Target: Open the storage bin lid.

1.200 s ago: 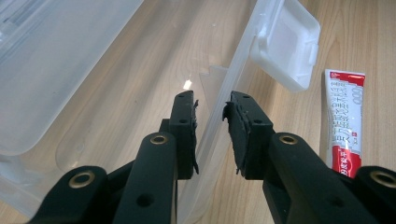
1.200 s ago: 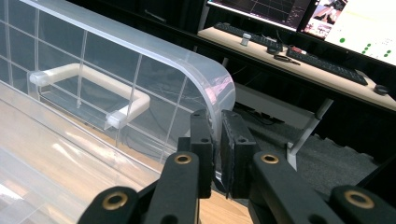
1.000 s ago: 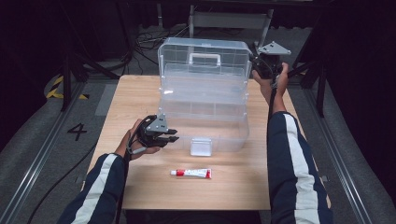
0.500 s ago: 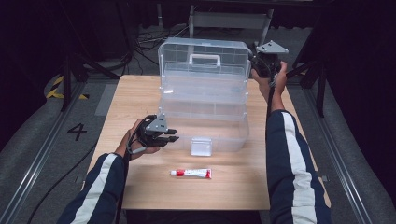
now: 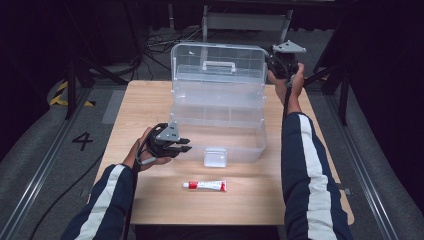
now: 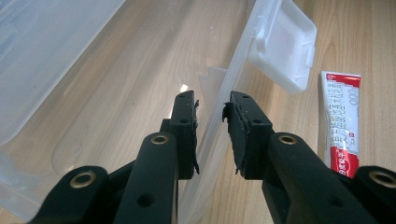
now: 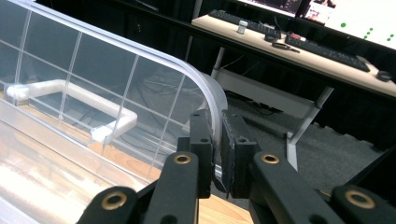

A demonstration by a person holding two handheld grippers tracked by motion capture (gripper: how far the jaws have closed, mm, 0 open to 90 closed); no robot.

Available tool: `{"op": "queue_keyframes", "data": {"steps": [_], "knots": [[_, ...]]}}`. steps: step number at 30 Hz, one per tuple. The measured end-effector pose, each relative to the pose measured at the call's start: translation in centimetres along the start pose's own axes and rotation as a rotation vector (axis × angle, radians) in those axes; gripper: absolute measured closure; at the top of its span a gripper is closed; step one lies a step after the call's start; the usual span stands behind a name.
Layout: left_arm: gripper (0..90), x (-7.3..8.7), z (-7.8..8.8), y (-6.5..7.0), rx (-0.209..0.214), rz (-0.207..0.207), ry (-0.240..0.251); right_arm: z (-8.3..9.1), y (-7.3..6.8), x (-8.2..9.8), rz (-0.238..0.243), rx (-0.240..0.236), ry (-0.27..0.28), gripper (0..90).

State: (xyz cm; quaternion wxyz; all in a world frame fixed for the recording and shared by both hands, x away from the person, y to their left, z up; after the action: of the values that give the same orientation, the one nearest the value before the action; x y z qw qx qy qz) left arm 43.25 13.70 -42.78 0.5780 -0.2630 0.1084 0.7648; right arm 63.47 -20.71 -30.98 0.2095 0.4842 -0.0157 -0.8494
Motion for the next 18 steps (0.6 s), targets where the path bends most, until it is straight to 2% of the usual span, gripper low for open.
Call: {"op": "queue_keyframes", "data": {"steps": [2,6,8,18], "knots": [[73.0,0.0,0.0,0.0,0.003,-0.001,-0.003,-0.4,0.0,-0.1,0.010,0.007,-0.014,84.2],[72.7,-0.1,0.0,0.1,-0.011,0.006,-0.005,-0.9,0.2,-0.2,-0.001,0.005,-0.021,84.1],[72.5,-0.1,0.0,0.2,-0.012,0.007,-0.005,-0.9,0.1,-0.2,0.014,0.012,-0.027,83.9],[72.5,-0.1,0.0,0.1,-0.008,0.010,-0.008,-1.5,0.4,-0.3,0.013,-0.001,-0.039,83.6]]}}
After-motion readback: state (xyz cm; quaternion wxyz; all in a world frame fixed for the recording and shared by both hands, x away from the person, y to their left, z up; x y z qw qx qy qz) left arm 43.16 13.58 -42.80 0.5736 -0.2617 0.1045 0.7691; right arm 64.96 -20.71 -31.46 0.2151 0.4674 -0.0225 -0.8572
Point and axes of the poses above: each handheld gripper's, and its own axes: z roughly backward along the jaws, x roughly out of its underside, y roughly to its right, the point moved 4 cm from there along -z, roughly forward along the jaws, and after that the axes turned 14 degrees about -y, right-handed, at the moved point
